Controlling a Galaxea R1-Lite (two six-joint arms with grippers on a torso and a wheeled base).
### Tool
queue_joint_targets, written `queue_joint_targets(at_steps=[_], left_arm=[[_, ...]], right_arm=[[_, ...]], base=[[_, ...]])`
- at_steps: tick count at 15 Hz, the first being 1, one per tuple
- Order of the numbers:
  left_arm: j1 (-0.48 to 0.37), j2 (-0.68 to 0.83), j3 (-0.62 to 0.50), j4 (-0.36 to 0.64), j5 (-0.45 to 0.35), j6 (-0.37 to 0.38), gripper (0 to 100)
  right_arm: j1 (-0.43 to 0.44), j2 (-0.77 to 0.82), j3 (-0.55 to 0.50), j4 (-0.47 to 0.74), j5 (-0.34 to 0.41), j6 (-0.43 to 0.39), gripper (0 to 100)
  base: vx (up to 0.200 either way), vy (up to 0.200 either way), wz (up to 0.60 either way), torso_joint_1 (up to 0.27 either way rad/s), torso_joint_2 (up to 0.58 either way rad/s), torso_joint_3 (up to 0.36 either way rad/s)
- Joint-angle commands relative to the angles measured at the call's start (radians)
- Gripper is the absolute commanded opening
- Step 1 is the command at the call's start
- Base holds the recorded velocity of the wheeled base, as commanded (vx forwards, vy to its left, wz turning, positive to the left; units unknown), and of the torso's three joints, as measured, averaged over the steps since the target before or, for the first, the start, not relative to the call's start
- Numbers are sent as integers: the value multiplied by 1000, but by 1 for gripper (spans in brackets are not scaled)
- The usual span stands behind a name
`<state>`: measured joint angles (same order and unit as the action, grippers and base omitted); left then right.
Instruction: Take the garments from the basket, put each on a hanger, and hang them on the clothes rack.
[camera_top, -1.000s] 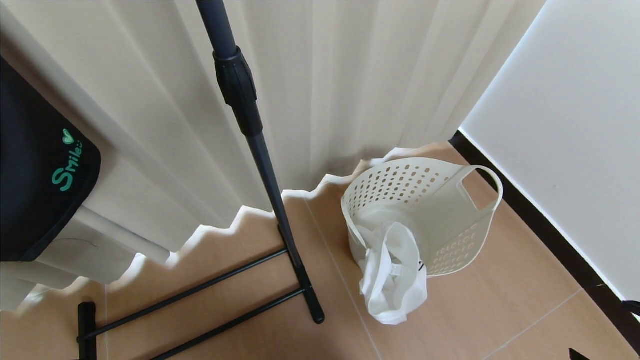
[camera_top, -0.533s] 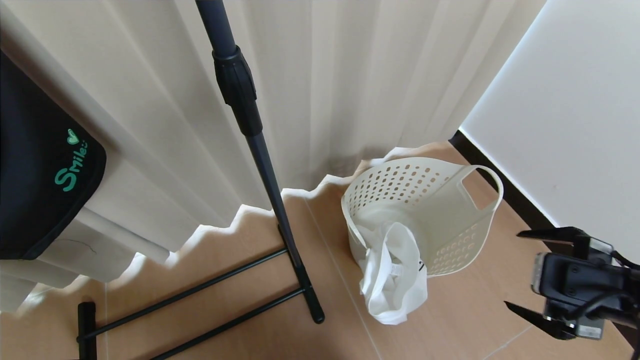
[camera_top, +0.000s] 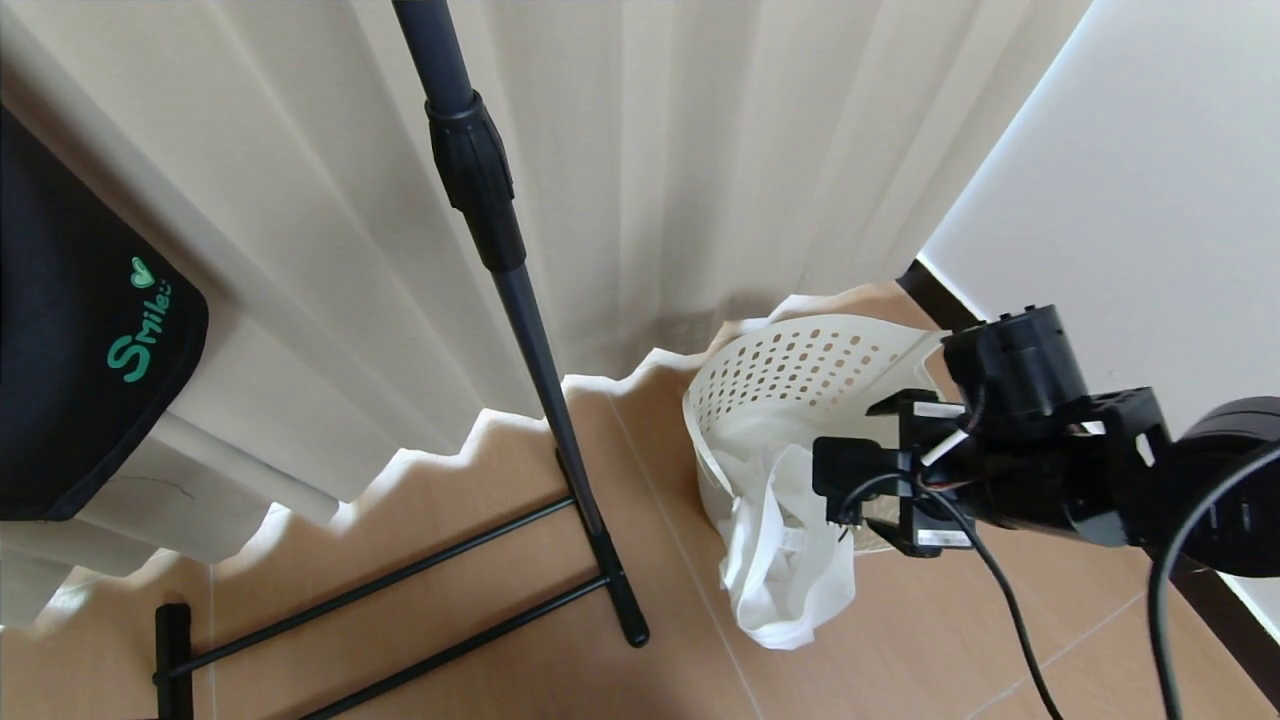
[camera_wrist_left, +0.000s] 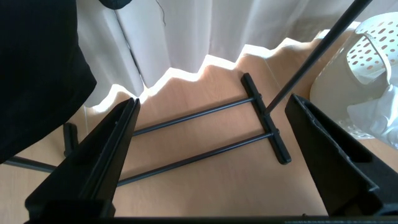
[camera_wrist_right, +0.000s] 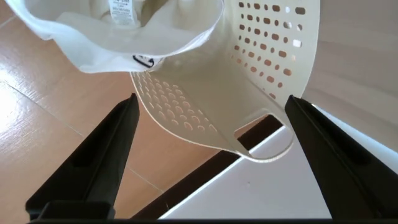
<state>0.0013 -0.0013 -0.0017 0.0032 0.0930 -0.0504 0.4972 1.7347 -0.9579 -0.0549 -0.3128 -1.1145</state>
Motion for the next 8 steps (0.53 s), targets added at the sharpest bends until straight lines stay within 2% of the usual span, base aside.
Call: queue_joint_targets(at_steps=[1,3,8], left_arm=[[0,1,0,0,1,0,100],[0,1,0,0,1,0,100],[0,1,0,0,1,0,100]], right_arm=[[4,160,-67,-79,-42,-1,100],[4,236,-82,-191,-52,-5,100],[3,324,-154,-212,-60,-27,100]], base=[[0,0,0,0,0,0],[0,0,0,0,0,0],[0,0,0,0,0,0]])
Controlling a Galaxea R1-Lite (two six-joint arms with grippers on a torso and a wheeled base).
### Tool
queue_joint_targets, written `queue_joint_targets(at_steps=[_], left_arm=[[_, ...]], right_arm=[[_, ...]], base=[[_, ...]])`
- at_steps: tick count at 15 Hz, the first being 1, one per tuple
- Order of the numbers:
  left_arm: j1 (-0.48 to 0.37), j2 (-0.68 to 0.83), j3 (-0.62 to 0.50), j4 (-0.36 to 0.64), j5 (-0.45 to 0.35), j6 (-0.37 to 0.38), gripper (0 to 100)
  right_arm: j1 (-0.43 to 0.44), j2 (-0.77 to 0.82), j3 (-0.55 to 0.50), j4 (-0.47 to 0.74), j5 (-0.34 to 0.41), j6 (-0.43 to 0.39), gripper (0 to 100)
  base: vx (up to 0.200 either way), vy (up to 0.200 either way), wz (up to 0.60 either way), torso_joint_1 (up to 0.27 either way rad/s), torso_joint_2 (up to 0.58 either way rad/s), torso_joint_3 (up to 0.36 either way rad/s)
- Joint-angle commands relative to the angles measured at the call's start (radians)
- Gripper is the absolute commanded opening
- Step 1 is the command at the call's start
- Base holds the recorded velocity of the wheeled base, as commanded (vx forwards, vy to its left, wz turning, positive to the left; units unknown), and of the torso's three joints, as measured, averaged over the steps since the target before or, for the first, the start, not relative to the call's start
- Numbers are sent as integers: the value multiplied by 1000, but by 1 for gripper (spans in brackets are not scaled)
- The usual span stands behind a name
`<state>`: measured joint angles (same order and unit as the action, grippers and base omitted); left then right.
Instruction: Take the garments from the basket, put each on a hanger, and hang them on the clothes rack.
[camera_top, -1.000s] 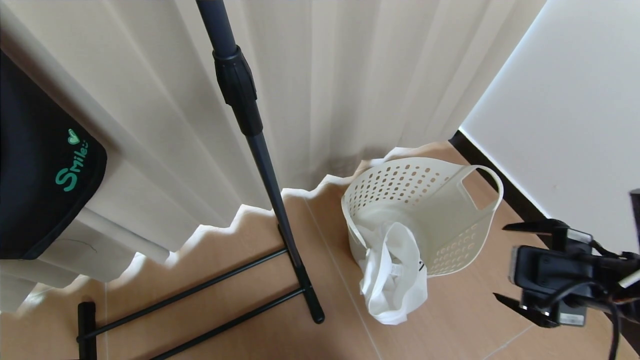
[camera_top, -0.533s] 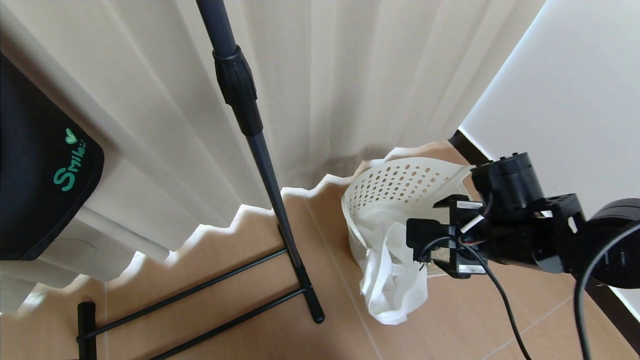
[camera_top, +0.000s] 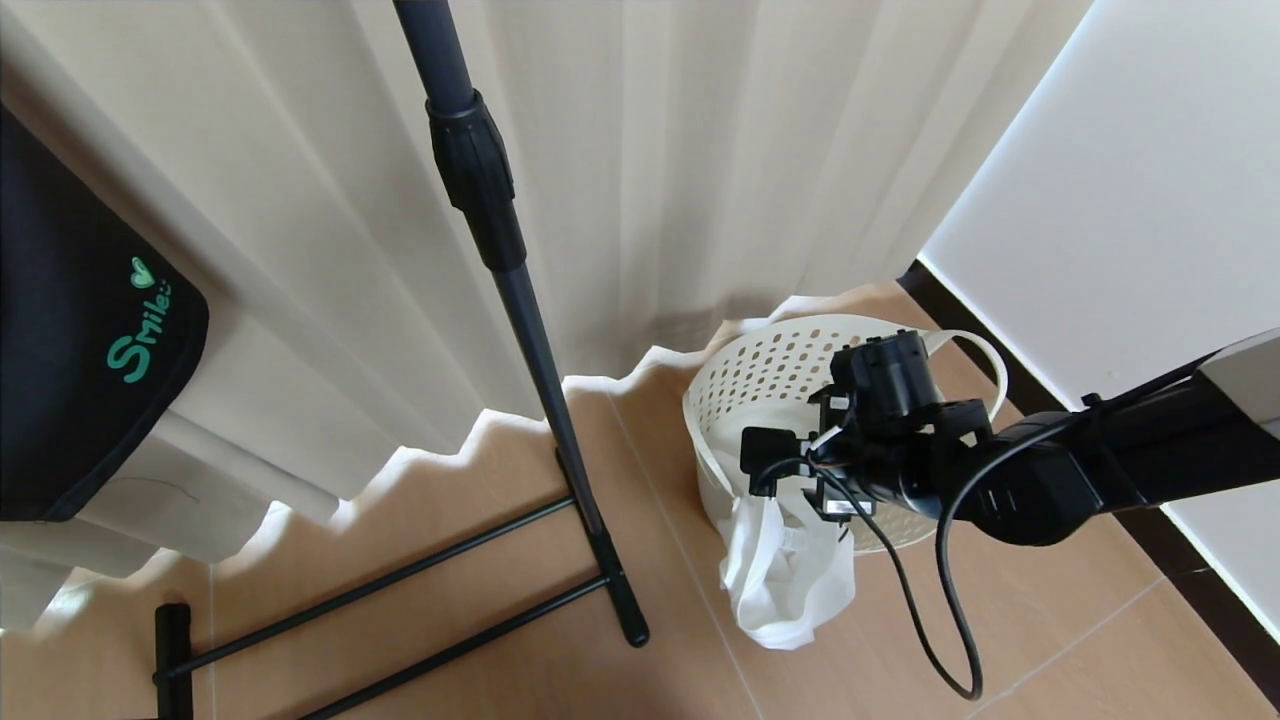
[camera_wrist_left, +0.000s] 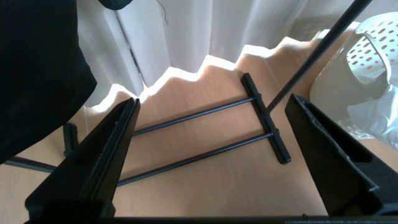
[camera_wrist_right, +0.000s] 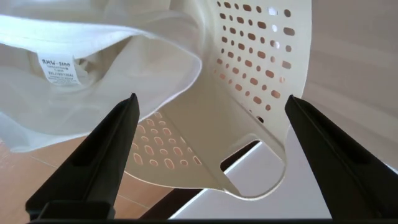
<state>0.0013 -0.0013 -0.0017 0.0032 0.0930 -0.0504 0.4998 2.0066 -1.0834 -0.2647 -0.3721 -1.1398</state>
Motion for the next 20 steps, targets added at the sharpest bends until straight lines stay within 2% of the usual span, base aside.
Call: queue_joint_targets(at_steps=[1,6,9,11,13,14,15,16,17,20], left_arm=[[0,1,0,0,1,0,100],[0,1,0,0,1,0,100],[0,1,0,0,1,0,100],[0,1,0,0,1,0,100],[0,1,0,0,1,0,100],[0,1,0,0,1,0,100],[0,1,0,0,1,0,100],[0,1,0,0,1,0,100],[0,1,0,0,1,0,100],[0,1,0,0,1,0,100]], right_arm=[[0,61,-38,-2,-2,-1,100],[0,192,-176,-2,-64,-3,100],[0,228,-227,-2,-68,-5,100],[0,238,-240,-4,-60,-12,100],[0,236,-250,-5,-48,-55,100],[-1,238,-262,-16,-16,-92,100],[-1,238,-262,-18,-14,-94,100],[-1,239,-262,-51,27,-144,100],[-1,241,-262,-70,30,-166,100],[-1,250,-254,-77,33,-169,100]], base=[[0,0,0,0,0,0],[0,0,0,0,0,0],[0,0,0,0,0,0],[0,0,0,0,0,0],[0,0,0,0,0,0],[0,0,0,0,0,0],[0,0,0,0,0,0],[0,0,0,0,0,0],[0,0,0,0,0,0],[0,0,0,0,0,0]])
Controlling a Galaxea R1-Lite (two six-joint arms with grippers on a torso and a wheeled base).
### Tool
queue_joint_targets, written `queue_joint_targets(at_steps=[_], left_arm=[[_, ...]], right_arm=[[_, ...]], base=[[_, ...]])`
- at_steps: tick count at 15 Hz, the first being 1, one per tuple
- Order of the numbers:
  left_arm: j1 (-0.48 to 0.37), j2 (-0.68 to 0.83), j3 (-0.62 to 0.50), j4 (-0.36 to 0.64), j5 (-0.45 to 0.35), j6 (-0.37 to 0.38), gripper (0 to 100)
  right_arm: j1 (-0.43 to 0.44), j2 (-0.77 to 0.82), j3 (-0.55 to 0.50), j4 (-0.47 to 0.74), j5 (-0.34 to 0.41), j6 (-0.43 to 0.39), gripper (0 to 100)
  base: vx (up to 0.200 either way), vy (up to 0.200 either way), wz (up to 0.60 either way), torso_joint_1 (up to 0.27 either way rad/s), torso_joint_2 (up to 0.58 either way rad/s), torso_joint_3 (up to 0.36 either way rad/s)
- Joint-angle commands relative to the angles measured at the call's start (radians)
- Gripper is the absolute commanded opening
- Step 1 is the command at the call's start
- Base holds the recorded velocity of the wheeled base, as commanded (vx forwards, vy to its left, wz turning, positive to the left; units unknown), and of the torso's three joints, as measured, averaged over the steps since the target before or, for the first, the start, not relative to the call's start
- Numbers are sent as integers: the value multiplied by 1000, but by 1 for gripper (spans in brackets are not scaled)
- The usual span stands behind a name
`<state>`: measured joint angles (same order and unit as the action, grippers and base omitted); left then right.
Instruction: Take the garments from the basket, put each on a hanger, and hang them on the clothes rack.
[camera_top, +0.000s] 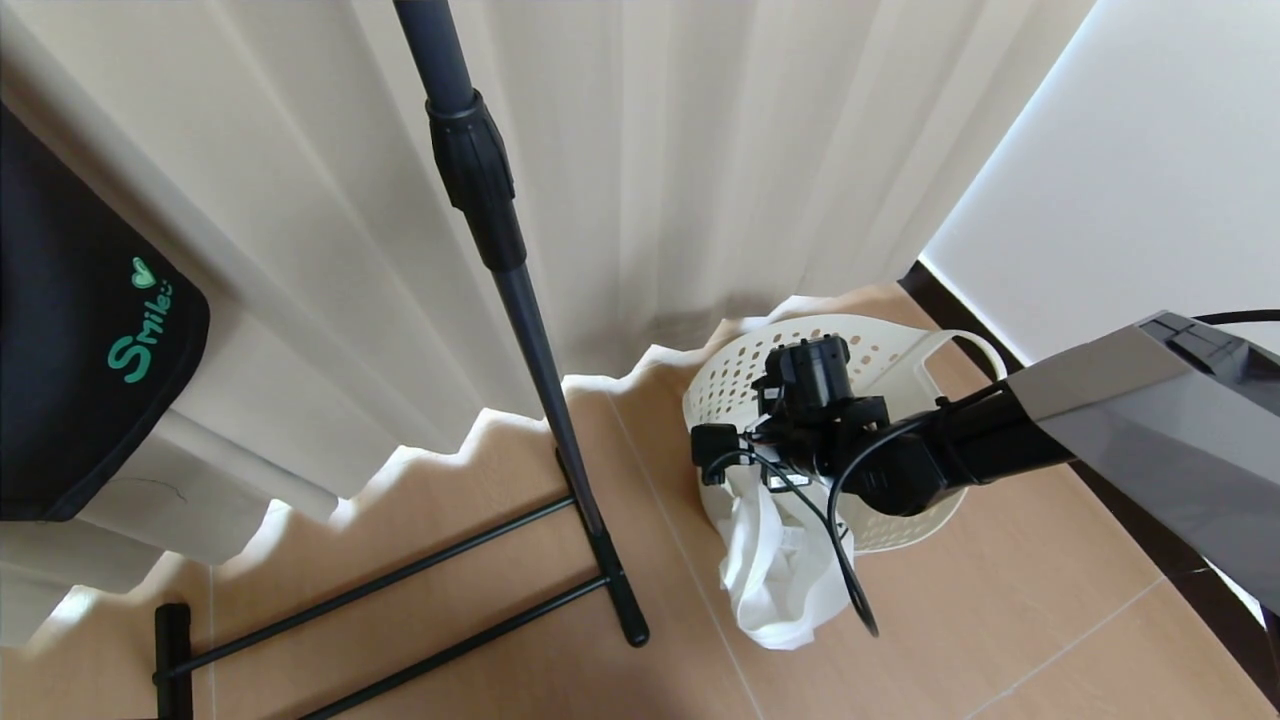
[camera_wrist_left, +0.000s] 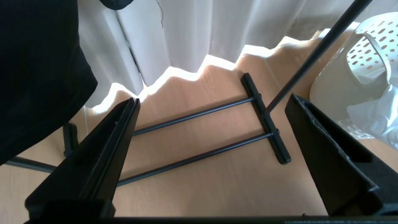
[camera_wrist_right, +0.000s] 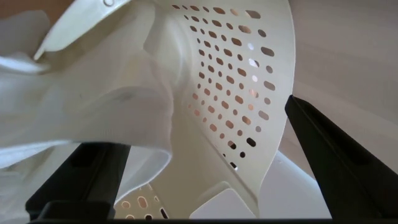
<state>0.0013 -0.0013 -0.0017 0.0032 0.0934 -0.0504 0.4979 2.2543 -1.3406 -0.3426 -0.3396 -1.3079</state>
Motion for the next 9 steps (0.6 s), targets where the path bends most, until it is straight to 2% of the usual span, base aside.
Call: queue_joint_targets(at_steps=[1,8,9], left_arm=[[0,1,0,0,0,0,100],[0,1,0,0,0,0,100],[0,1,0,0,0,0,100]], right_arm=[[1,5,3,-1,2,-1,100],[-1,5,15,-6,16,2,100],[-1,10,14,-12,16,4,0]], base=[[0,0,0,0,0,0],[0,0,0,0,0,0],[0,0,0,0,0,0]])
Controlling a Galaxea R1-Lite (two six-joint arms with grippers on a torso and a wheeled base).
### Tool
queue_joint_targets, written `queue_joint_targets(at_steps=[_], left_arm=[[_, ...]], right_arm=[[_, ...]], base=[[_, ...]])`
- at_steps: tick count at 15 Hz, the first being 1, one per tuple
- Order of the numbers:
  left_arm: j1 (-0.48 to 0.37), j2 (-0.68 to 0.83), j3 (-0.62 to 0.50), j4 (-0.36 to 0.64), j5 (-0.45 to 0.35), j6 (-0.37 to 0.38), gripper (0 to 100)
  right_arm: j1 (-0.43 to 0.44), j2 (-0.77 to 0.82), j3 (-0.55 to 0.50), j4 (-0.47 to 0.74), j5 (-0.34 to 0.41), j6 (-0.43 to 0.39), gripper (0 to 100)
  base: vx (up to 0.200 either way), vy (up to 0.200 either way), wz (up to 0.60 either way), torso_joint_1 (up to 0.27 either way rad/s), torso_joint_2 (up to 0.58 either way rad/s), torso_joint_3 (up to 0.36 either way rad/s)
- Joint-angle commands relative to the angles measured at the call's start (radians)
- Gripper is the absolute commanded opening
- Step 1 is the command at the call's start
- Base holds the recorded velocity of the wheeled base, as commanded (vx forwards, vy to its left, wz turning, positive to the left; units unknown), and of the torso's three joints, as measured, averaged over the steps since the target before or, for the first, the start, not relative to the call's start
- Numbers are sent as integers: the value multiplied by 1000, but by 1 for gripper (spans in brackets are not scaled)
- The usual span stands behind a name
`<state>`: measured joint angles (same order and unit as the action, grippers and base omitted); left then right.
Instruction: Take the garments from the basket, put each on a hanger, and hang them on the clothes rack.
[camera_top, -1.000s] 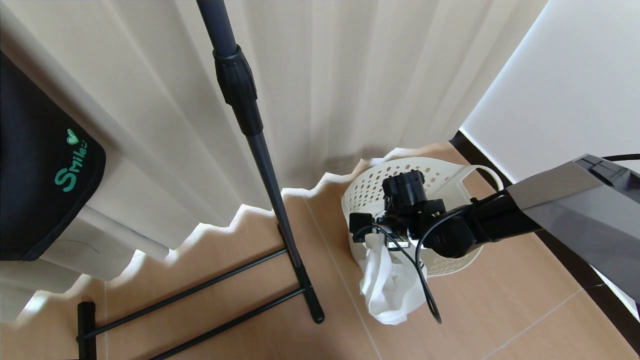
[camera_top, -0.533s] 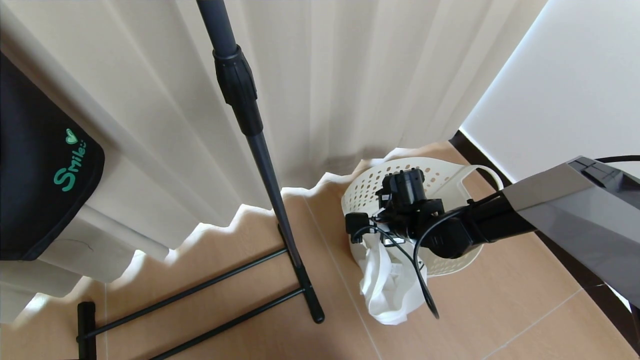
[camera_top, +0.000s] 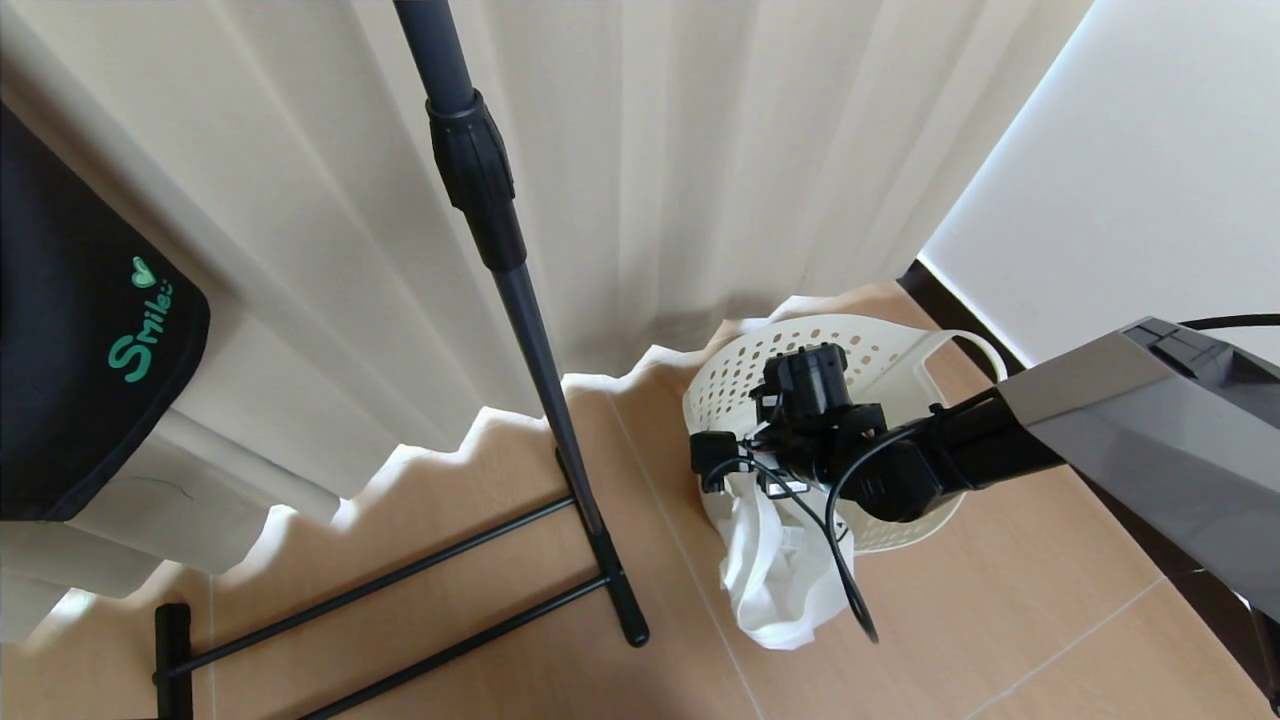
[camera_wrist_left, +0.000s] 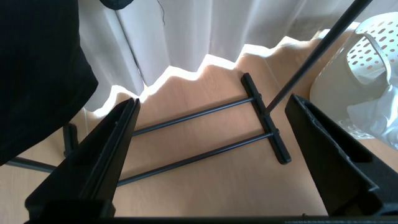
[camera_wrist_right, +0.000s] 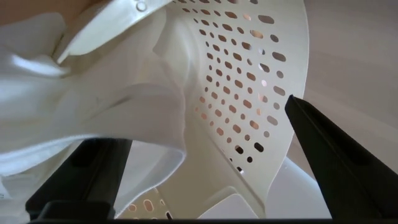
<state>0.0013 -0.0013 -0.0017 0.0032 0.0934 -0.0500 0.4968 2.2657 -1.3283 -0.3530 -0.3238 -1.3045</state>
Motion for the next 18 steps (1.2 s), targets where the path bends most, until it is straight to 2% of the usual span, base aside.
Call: queue_joint_targets(at_steps=[1,6,7,10,13,14,15,17,18], left_arm=[[0,1,0,0,0,-1,100],[0,1,0,0,0,-1,100],[0,1,0,0,0,-1,100],[0,1,0,0,0,-1,100],[0,1,0,0,0,-1,100],[0,1,0,0,0,-1,100],[0,1,0,0,0,-1,100],[0,1,0,0,0,-1,100],[0,1,0,0,0,1,100]], right_arm=[[0,0,6,-27,2,-1,0],[-6,-15,35,-47,3,16,0],[-17,-49,83,-86,2,71,0],[-27,-152,232,-135,3,320,0],[-35,-397,434,-126,5,656,0],[-34,-439,462,-124,5,715,0],[-34,-535,515,-123,5,838,0],[-27,-652,574,-124,6,1008,0],[-14,-693,580,-123,6,1054,0]], base=[[0,0,0,0,0,0],[0,0,0,0,0,0],[0,0,0,0,0,0],[0,0,0,0,0,0],[0,0,0,0,0,0],[0,0,0,0,0,0],[0,0,0,0,0,0],[0,0,0,0,0,0],[0,0,0,0,0,0]])
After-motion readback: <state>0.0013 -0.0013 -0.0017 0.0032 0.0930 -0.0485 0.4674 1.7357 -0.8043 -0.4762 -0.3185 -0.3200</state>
